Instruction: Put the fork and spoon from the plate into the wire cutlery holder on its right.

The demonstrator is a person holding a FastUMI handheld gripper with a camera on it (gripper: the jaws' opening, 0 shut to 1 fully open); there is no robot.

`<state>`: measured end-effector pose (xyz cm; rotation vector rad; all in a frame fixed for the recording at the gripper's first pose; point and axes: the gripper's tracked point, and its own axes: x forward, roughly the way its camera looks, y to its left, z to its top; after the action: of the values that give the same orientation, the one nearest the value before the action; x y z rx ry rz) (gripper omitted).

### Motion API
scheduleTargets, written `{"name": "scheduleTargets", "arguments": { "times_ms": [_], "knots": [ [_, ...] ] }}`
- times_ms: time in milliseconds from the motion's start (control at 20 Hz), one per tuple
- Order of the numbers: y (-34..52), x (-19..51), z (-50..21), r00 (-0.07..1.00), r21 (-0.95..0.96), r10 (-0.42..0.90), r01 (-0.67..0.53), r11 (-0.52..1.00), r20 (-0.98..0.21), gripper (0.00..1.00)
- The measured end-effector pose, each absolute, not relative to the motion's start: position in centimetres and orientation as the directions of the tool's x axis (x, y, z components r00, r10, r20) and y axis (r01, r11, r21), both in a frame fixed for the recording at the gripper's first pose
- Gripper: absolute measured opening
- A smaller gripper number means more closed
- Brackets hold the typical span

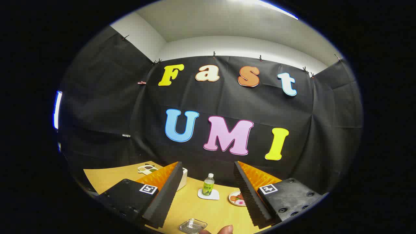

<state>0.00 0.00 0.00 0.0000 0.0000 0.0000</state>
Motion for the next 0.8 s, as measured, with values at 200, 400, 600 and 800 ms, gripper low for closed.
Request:
{"name": "scheduleTargets", "arguments": {
  "times_ms": [200, 400, 600, 800],
  "knots": [
    [0.8, 0.5, 0.1, 1.000, 0.007, -0.007, 0.007, 1.000, -0.020, 0.97],
    [2.4, 1.1, 0.7, 0.999, 0.042, -0.005, 0.007, 0.999, -0.041, 0.97],
    [4.0, 1.7, 1.7, 0.998, 0.012, -0.029, 0.030, 0.999, -0.047, 0.97],
    [6.0, 2.4, 2.6, 0.997, 0.014, -0.056, 0.057, 0.998, -0.051, 0.97]
  ]
}}
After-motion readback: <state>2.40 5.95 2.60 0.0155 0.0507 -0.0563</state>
